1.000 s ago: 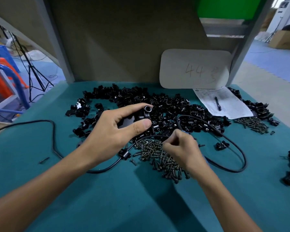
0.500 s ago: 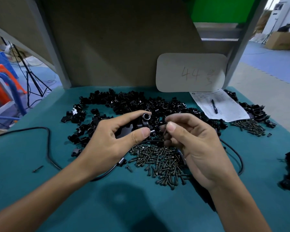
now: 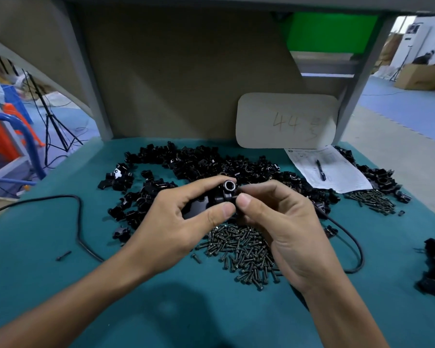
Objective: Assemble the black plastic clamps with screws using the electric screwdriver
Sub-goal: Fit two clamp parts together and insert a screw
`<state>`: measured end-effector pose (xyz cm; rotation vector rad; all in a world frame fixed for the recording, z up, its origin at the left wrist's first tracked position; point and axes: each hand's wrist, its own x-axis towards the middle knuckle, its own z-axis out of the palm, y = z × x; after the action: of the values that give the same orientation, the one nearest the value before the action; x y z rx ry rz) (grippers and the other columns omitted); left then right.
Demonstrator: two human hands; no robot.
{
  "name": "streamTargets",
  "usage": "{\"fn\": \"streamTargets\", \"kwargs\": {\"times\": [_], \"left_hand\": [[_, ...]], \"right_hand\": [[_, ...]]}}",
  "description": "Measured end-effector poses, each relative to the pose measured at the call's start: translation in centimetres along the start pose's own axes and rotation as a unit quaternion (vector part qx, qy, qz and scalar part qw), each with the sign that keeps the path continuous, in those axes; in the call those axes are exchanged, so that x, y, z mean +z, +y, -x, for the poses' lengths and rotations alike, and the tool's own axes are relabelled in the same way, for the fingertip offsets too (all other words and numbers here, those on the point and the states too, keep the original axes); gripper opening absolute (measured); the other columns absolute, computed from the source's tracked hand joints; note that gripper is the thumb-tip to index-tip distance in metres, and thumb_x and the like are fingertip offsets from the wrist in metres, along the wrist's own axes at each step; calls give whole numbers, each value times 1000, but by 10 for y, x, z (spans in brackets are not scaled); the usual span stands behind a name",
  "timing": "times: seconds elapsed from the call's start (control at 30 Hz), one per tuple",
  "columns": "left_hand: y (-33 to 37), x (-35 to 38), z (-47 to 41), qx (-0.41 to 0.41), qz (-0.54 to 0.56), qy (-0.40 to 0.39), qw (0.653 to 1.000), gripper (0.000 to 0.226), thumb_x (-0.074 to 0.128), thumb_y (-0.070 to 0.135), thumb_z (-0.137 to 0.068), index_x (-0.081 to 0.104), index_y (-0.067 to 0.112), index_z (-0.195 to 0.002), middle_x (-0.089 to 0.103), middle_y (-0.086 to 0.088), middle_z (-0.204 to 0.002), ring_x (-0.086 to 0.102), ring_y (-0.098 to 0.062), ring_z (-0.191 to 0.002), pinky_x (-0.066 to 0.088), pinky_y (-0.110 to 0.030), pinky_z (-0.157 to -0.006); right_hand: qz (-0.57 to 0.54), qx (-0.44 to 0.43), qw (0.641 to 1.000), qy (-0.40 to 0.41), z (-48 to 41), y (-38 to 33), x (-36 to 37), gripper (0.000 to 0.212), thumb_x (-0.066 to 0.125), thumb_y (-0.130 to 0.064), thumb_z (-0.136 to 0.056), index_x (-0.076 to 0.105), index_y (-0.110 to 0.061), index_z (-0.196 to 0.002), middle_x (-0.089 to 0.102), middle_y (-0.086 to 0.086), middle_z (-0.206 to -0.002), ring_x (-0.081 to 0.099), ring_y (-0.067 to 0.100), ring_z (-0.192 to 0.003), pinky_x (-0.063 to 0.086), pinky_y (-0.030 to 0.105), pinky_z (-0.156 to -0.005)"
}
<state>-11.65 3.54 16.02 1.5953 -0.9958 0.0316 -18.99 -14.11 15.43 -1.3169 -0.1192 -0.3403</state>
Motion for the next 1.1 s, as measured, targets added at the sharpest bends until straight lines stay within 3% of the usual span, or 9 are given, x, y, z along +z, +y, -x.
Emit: {"fn": "streamTargets", "kwargs": {"times": [0.1,0.2,0.37,0.43,0.57,0.77,0.87,1.0,1.1], "left_hand": [[-3,-2,3,-12,-23,5,1000,34,69,38,-92,65,44,-126,71,20,-114,68,-1,-105,48,-8,-83],[-8,-2,6,-28,-31,5,999,38,71,39,-91,65,41,-128,71,21,-113,68,3,-94,49,-7,-74],[-14,0,9,-41,-14,-12,999,34,72,31,-93,67,39,-126,72,19,-107,68,4,-85,50,-9,-68],[-15,-4,10,-49,-19,-11,999,34,72,32,-93,67,37,-126,71,20,-106,68,4,-86,49,-8,-70],[-18,-7,12,-48,-34,-22,998,33,69,37,-94,65,36,-127,71,20,-102,67,2,-86,47,-8,-72],[-23,-8,17,-59,-65,-32,996,36,64,47,-95,61,38,-129,70,17,-107,68,-1,-88,49,-12,-75],[-23,-6,19,-50,-96,-44,993,35,59,49,-97,58,40,-131,69,20,-98,67,-2,-81,47,-10,-68],[-23,-7,18,-77,-109,-46,990,39,55,58,-95,55,44,-131,68,3,-87,66,-21,-70,53,-36,-57],[-22,-9,17,-85,-98,-52,990,38,55,59,-94,57,44,-129,68,-1,-86,65,-24,-68,52,-47,-58]], "right_hand": [[127,-2,991,-37,-4,-3,-8,19,78,-36,-84,78,-21,-96,74,9,-89,66,13,-79,55,27,-75],[255,-13,964,-69,-8,-4,-8,32,60,-50,-95,71,-21,-86,63,3,-74,56,12,-67,47,36,-61],[391,-16,907,-154,-11,-7,-12,40,40,-56,-104,55,-26,-82,48,-11,-68,43,6,-61,36,33,-53],[385,24,897,-214,-13,-12,-16,32,42,-49,-105,52,-28,-82,47,-10,-70,45,9,-63,39,40,-55],[368,41,887,-276,-21,-18,-18,28,41,-44,-107,52,-37,-83,54,-13,-75,58,4,-69,47,25,-60],[386,28,878,-282,-21,-13,-18,33,39,-51,-106,57,-25,-97,52,-1,-74,58,14,-67,52,52,-63],[376,21,886,-270,-18,-8,-19,35,39,-50,-107,55,-23,-92,51,-3,-73,53,11,-66,50,50,-61],[377,6,897,-230,-12,1,-27,18,53,-56,-100,57,-39,-101,62,-17,-83,57,1,-71,45,21,-60],[304,8,935,-183,-6,8,-29,21,69,-39,-96,62,-37,-116,71,-10,-105,71,14,-96,59,35,-79]]}}
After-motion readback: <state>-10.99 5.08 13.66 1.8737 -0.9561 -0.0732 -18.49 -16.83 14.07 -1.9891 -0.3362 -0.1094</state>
